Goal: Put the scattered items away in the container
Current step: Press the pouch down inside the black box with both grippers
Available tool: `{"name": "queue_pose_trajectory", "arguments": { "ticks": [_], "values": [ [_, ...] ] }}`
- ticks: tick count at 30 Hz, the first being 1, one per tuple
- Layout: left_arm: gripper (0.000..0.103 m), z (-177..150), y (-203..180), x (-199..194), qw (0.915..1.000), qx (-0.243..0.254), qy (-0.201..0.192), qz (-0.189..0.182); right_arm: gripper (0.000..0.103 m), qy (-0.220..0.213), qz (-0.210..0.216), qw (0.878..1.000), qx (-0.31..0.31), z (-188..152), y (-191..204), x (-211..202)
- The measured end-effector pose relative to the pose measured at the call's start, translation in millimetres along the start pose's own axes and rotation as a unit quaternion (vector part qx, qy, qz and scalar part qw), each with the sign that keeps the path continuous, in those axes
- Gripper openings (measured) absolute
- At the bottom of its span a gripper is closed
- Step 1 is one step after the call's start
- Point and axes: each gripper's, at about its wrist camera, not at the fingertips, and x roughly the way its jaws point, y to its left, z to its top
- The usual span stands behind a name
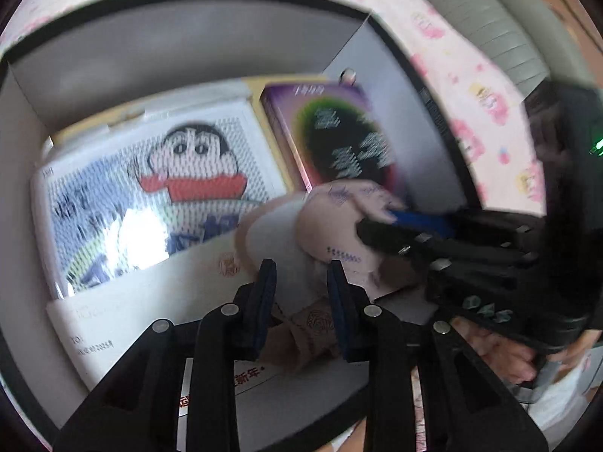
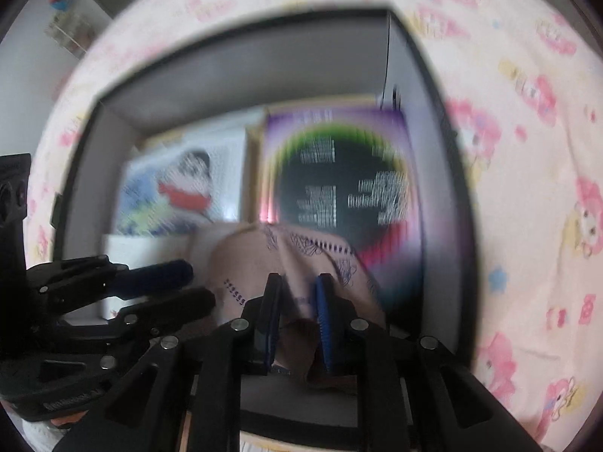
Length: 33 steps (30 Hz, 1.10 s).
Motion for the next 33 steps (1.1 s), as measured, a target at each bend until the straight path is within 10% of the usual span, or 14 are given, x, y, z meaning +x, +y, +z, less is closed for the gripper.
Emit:
{"name": "queue_pose_trajectory", "arguments": {
  "ticks": [19, 26, 33],
  "values": [
    [0.031, -29.1, -8.9, -13.3, 0.9999, 0.0, 0.006, 0.009, 0.025, 0.013, -0.005, 1.0, -0.022, -7.9, -6.2, -10.3],
    [0.031, -31.2, -14.2, -41.0, 0.9976, 0.018, -0.059, 0.032, 0.027, -0.037, 0.018, 0.999, 0.004, -9.9, -13.9, -29.9],
    [0.03, -36.0, -5.3, -24.3, 0.9991, 0.0, -0.02, 0.036, 0.028, 0.001, -0.014, 1.0, -0.019, -8.6, -3.9, -10.5]
  ]
}}
